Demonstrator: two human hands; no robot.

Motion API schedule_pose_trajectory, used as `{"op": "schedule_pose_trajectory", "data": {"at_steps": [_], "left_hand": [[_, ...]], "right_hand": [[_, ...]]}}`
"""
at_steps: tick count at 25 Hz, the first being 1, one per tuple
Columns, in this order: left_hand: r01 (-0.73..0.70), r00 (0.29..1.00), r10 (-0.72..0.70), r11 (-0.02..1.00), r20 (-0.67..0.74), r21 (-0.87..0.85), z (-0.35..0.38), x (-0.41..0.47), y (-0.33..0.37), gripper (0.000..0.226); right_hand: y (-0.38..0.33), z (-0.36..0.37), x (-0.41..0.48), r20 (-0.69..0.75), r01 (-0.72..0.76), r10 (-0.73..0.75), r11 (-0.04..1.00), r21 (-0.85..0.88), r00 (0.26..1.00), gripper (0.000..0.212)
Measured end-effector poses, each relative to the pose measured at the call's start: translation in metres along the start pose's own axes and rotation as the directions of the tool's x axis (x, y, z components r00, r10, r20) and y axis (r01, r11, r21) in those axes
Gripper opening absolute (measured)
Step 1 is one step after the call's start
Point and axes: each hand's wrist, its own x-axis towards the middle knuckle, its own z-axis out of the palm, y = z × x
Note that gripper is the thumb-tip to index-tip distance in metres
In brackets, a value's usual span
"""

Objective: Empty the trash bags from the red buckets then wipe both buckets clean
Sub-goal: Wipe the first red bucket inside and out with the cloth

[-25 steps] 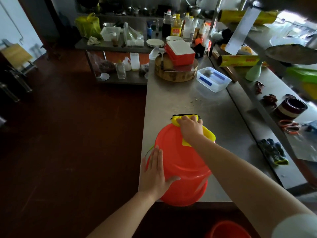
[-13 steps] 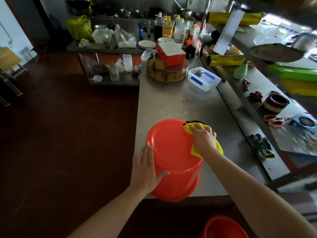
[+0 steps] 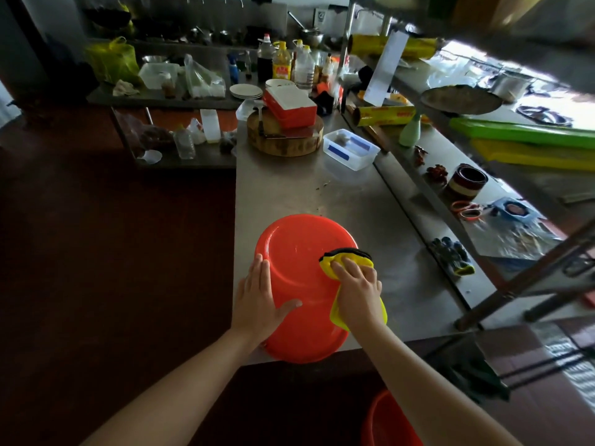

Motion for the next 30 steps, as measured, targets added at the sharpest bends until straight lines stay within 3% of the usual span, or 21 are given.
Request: {"op": "schedule_pose_trajectory", "data": {"at_steps": [8, 13, 17, 22, 27, 30], "left_hand": [[-0.083, 0.987, 0.103, 0.984, 0.121, -0.16, -0.016, 0.0, -0.017, 0.124], [-0.131, 0.978, 0.167, 0.957, 0.121, -0.259, -0.026, 0.009, -0.042, 0.097], [-0.064, 0.986, 0.122, 0.909, 0.117, -0.412, -0.029, 0.012, -0.053, 0.086], [0.01, 0.99, 0.073, 0.814, 0.121, -0.581, -0.031, 0.013, -0.048, 0.062], [0.031, 0.995, 0.05, 0.679, 0.088, -0.734, -0.036, 0.007, -0.044, 0.081], [-0.007, 0.997, 0.058, 0.699, 0.047, -0.715, -0.041, 0.002, -0.035, 0.072]], "right_hand": [[-0.026, 0.016, -0.045, -0.103, 0.108, -0.108, 0.994, -0.005, 0.989, 0.071], [-0.044, 0.02, -0.056, -0.178, 0.239, -0.265, 0.958, -0.156, 0.948, 0.08], [-0.062, 0.015, -0.046, -0.128, 0.38, -0.418, 0.892, -0.243, 0.899, 0.071], [-0.097, 0.004, -0.017, 0.066, 0.41, -0.411, 0.861, -0.301, 0.909, 0.064], [-0.128, 0.005, 0.021, 0.151, 0.398, -0.368, 0.855, -0.332, 0.917, 0.054], [-0.143, 0.007, 0.043, 0.165, 0.408, -0.373, 0.832, -0.375, 0.913, 0.048]]}}
